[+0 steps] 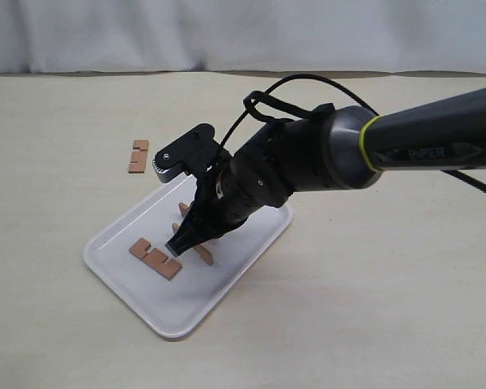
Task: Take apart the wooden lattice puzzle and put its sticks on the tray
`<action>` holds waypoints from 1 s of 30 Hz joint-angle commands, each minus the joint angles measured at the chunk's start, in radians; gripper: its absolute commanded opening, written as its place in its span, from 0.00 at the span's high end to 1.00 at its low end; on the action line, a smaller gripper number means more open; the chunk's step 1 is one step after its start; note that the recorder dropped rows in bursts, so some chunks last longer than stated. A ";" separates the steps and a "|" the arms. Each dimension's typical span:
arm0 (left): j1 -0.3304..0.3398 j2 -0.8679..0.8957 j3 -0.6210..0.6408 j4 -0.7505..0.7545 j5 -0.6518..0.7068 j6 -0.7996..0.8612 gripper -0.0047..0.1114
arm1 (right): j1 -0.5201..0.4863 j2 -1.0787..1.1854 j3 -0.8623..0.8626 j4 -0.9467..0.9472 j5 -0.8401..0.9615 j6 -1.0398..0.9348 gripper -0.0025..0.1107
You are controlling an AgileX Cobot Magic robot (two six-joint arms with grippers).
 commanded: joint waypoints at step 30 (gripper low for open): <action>0.000 -0.002 0.003 0.001 -0.008 -0.003 0.96 | 0.087 0.503 -0.979 -0.236 0.413 0.438 0.50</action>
